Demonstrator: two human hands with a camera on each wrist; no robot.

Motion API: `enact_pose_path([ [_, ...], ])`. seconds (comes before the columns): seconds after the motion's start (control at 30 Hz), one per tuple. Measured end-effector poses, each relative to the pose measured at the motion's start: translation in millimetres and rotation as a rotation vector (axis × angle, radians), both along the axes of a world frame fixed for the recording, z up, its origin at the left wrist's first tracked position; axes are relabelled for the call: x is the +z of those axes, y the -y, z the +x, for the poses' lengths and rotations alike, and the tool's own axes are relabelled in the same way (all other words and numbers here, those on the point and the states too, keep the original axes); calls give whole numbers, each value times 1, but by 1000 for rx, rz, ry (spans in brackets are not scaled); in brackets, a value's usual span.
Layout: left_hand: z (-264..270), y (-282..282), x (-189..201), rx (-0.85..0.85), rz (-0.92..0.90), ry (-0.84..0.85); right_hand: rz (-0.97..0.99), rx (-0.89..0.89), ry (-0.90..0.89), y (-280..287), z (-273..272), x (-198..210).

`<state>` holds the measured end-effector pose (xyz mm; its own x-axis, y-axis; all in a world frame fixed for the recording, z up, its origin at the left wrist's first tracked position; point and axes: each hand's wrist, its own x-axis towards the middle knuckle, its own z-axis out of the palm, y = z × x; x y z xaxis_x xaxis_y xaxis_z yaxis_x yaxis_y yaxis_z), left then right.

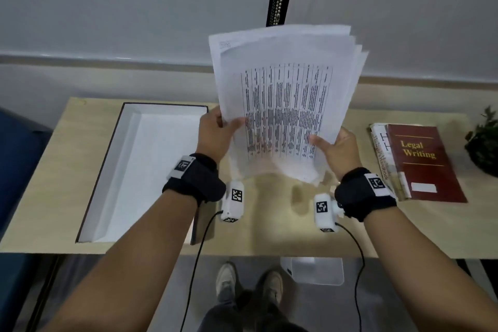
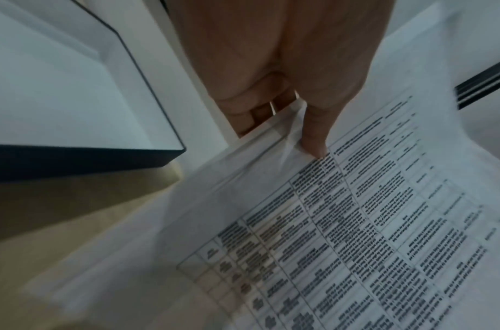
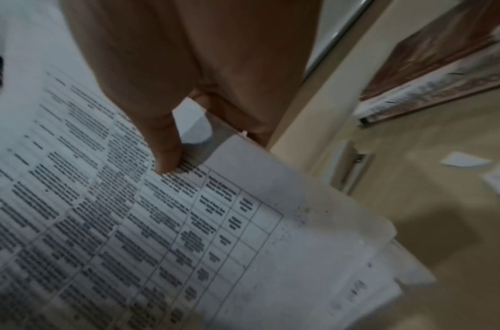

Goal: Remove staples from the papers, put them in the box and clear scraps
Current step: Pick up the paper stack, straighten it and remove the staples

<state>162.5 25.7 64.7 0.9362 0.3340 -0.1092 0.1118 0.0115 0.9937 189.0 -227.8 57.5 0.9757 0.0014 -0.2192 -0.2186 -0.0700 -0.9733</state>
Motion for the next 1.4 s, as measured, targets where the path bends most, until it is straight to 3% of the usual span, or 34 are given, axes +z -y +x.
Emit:
enact_pose_path([
  [0.13, -7, 0, 24, 68, -28, 128, -19, -42, 107, -12, 6, 5],
  [0.33, -35, 3, -1, -40, 67, -18, -109, 15, 15, -21, -11, -30],
  [0.53, -32, 2, 5, -18, 1, -35, -109, 16, 25, -23, -5, -30],
  [0.73, -29, 2, -9, -7, 80, -130, -145, 48, -58, -21, -6, -38],
  [0.87, -18, -2, 9, 52, -3, -99, -96, 32, -102, -8, 5, -23],
  [0.97, -15, 0, 26, 123, -163, -62, -54, -119, -196, 10, 4, -20],
  [1.03, -19, 2, 26, 152, -277, -44, 124, -173, -296, 17, -3, -23],
  [1.17, -24, 9, 3, 213, -423, -129, 534, -79, -410, 0, -13, -15],
  [1.3, -37, 23, -12, 154, -427, -230, 561, 25, -316, -8, -13, -6],
  [1.4, -52, 20, -21, 71, -514, -269, 408, 20, -274, 6, -10, 0],
])
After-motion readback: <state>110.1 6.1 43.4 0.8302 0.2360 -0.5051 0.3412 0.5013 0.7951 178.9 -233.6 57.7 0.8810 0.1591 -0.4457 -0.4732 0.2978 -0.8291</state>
